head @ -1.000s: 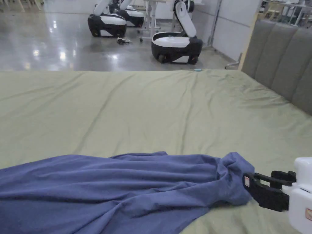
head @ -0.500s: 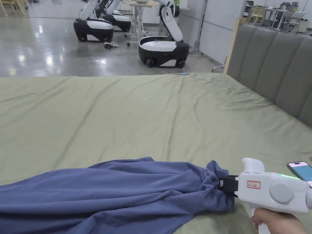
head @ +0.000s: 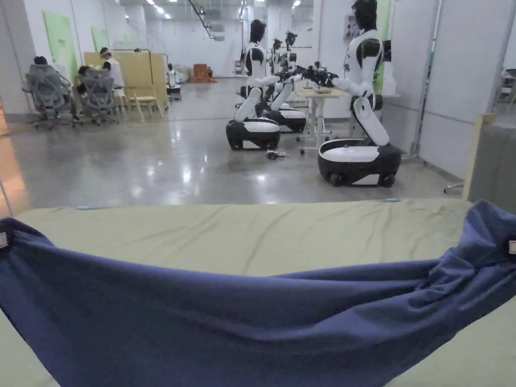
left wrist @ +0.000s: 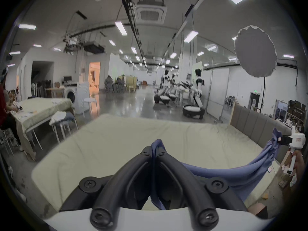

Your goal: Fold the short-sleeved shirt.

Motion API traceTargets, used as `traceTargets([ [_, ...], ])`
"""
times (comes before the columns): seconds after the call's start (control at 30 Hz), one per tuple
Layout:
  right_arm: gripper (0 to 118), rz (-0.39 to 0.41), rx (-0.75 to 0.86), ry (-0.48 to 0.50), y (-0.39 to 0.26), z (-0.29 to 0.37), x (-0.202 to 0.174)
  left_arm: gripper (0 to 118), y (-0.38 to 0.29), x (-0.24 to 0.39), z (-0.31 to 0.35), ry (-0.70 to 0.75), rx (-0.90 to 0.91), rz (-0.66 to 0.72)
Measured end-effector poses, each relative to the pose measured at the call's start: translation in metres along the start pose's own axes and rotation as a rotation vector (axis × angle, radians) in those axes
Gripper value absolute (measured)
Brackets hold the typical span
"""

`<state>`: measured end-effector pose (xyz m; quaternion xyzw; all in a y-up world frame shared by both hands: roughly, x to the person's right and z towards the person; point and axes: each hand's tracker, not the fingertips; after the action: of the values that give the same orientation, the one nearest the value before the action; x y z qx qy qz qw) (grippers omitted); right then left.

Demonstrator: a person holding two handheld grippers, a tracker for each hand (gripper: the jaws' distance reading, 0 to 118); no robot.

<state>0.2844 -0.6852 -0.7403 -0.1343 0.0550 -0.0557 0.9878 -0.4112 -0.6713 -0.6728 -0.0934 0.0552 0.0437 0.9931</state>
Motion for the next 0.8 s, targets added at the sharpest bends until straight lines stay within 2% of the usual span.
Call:
traceTargets([
  [0.17,7,-0.015,0.099,-0.022,0.072,0.023,-0.010,0,0.066,-0.022,0.014,0.044,0.086,0.018],
  [0.3,7,0.087,0.176,-0.097,0.124,0.010,-0.035,0,0.104,0.000,-0.001,0.111,0.110,-0.049],
  [0.47,7,0.104,0.220,-0.187,0.175,-0.043,-0.054,0,0.147,0.001,-0.062,0.195,0.098,-0.096],
  [0.6,7,0.091,0.233,-0.193,0.208,-0.091,-0.060,0,0.170,0.007,-0.107,0.229,0.079,-0.108],
  [0.8,7,0.164,0.278,-0.266,0.235,-0.167,-0.080,0,0.197,0.024,-0.185,0.258,0.101,-0.134],
])
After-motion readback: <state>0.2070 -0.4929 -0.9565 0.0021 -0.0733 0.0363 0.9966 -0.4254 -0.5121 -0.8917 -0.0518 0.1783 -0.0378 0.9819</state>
